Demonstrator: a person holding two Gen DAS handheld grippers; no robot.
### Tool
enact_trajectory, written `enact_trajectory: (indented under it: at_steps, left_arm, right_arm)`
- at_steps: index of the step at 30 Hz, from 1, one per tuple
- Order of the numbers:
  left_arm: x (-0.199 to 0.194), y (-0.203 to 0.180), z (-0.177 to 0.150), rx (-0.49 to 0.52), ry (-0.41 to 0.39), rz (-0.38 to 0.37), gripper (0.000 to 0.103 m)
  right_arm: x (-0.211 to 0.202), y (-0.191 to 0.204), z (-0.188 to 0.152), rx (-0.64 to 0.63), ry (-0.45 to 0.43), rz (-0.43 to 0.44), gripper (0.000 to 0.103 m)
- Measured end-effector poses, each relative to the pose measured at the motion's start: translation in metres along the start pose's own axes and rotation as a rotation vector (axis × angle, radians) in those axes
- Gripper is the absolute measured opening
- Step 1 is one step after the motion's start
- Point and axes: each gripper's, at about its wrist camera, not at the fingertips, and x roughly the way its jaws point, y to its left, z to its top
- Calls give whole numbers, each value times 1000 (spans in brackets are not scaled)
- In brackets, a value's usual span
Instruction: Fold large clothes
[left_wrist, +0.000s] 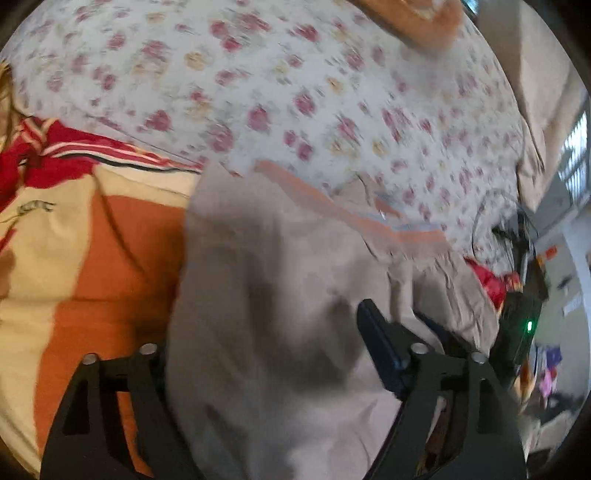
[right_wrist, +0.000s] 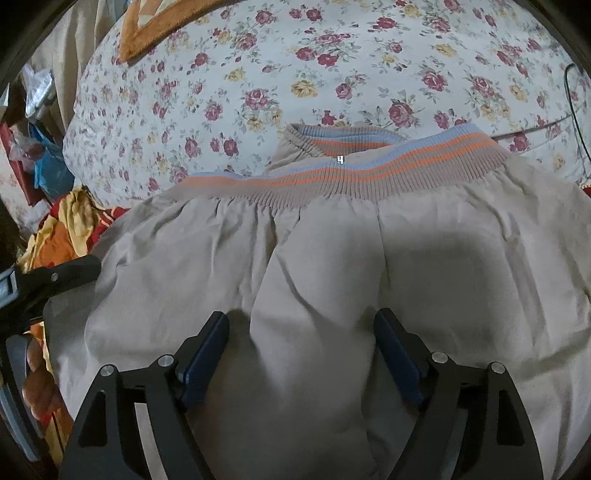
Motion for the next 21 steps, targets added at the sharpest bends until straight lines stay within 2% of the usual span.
enact_trajectory:
  at_steps: [1, 3, 8, 12, 14, 18, 21]
  left_arm:
    - [5, -2, -2, 11, 18, 34, 83]
    - [7, -1, -4, 10, -2, 83, 83]
    - [5, 15, 7, -63, -29, 58, 83]
    - [27, 21, 12, -76, 17, 56, 83]
    - [28, 23, 12, -80, 10, 51, 84]
    - [26, 29, 13, -121, 25, -83, 85]
    - [17, 19, 13, -107, 27, -270, 85]
  right_arm:
    - [0, 1, 0, -4, -2, -5, 83]
    - [0, 3, -1, -11, -4, -15, 83]
    - [0, 2, -2, -4, -7, -8, 83]
    - [2, 3, -2, -17, -5, -21, 83]
    - [2, 3, -2, -21, -4, -22, 83]
    - [2, 4, -2, -20, -6, -17, 83]
    - [2, 3, -2, -21, -6, -17, 83]
